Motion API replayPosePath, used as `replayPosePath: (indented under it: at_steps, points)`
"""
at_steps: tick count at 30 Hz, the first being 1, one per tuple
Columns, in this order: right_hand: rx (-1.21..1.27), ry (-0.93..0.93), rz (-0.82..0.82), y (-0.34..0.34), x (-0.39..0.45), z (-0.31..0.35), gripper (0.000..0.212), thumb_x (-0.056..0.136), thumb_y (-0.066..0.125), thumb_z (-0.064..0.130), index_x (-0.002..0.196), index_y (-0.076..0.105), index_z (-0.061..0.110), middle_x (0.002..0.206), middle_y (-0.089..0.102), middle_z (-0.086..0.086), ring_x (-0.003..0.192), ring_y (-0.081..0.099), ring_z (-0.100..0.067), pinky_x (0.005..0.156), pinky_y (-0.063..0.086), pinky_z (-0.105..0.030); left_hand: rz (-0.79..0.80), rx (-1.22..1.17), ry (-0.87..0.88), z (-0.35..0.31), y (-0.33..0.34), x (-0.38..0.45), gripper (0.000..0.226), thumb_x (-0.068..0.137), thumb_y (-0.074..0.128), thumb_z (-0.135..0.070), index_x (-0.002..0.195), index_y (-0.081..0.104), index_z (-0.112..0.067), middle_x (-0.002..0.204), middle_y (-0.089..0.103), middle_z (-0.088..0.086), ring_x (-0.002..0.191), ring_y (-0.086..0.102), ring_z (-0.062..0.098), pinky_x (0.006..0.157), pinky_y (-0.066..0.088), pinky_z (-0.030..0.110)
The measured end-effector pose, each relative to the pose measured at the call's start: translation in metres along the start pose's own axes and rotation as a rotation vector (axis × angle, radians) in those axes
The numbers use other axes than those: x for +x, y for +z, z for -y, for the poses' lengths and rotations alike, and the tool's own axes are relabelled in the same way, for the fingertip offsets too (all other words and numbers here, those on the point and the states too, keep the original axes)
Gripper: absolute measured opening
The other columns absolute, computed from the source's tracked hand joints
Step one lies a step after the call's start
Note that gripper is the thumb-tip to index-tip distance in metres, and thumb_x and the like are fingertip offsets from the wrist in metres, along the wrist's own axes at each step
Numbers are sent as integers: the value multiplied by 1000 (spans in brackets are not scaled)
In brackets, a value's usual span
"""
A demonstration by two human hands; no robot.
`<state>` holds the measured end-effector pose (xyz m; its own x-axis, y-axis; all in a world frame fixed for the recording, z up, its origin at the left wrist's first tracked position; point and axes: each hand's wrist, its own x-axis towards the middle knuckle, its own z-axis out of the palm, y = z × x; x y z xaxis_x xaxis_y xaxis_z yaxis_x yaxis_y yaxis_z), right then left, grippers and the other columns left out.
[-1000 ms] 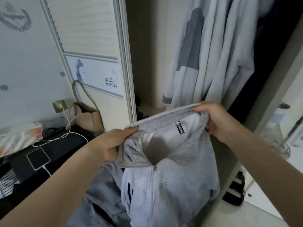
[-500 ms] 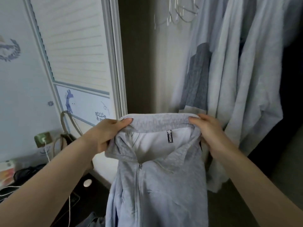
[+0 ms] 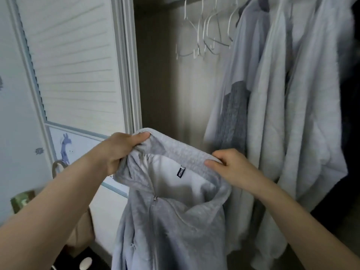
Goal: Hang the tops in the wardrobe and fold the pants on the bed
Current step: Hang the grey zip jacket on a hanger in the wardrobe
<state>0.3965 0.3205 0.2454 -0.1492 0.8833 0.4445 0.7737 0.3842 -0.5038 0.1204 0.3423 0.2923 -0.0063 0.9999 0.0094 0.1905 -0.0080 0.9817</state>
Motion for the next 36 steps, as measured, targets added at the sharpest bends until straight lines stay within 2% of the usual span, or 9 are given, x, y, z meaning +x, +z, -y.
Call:
replayPosePath:
  at_steps: [3, 7, 11, 15, 20, 25, 31, 33, 36]
  points:
    - [-2, -38, -31, -13, 14, 25, 17, 88, 65, 25, 71, 65, 25, 62, 63, 16, 61, 59, 7, 66, 45, -12, -14, -90, 101, -19, 15, 8, 31, 88, 70, -30, 83, 68, 1, 76, 75, 14, 58, 71, 18, 54, 57, 24]
    - [-37, -104, -224, -47, 48, 66, 14, 90, 60, 22, 78, 67, 23, 74, 74, 6, 72, 67, -2, 81, 53, -25, -11, -146, 154, -46, 24, 20, 26, 87, 72, -24, 74, 67, -3, 59, 70, 9, 48, 67, 15, 46, 54, 20]
    - [-123, -205, -524, -88, 91, 102, 15, 89, 53, 17, 86, 68, 17, 78, 73, -1, 81, 68, -19, 81, 52, -33, -70, -179, 211, -70, 23, 41, 26, 86, 73, -28, 73, 67, -7, 56, 70, 6, 54, 69, 17, 52, 51, 21]
    - [-211, -280, -681, -116, 134, 122, 19, 92, 46, 13, 95, 65, 11, 89, 68, -4, 81, 59, -16, 70, 43, -24, -148, -185, 257, -87, 25, 61, 30, 86, 73, -34, 68, 64, -12, 50, 67, 0, 62, 67, 18, 55, 47, 22]
    - [-422, -340, -797, -142, 190, 139, 26, 91, 42, 2, 114, 55, 1, 117, 55, -17, 106, 51, -29, 85, 34, -27, -212, -146, 307, -107, 25, 84, 34, 87, 71, -38, 64, 57, -17, 62, 65, 3, 67, 64, 19, 57, 43, 24]
    - [-666, -168, -793, -163, 242, 133, 42, 83, 46, -9, 125, 44, -7, 126, 49, -24, 118, 44, -37, 98, 34, -37, -162, -27, 339, -112, 29, 100, 35, 90, 65, -41, 72, 66, -10, 53, 68, 0, 50, 66, 15, 50, 47, 22]
    - [-528, 265, -716, -185, 278, 103, 65, 86, 57, 4, 139, 23, -11, 142, 34, -27, 131, 37, -40, 106, 34, -41, -113, 52, 371, -105, 29, 111, 43, 94, 61, -38, 89, 70, 4, 82, 73, 21, 69, 72, 26, 62, 54, 28]
    - [-538, 327, -685, -191, 283, 94, 60, 88, 54, 6, 140, 29, -10, 142, 36, -25, 130, 40, -38, 104, 36, -39, -120, 163, 387, -103, 29, 113, 43, 96, 58, -39, 85, 69, 1, 79, 71, 18, 65, 69, 20, 63, 54, 27]
    - [-480, 361, -642, -200, 288, 83, 36, 89, 50, 5, 125, 53, -2, 130, 54, -18, 121, 52, -34, 93, 42, -34, -114, 362, 440, -97, 30, 116, 51, 97, 51, -43, 85, 68, 4, 80, 70, 21, 76, 68, 32, 75, 54, 39]
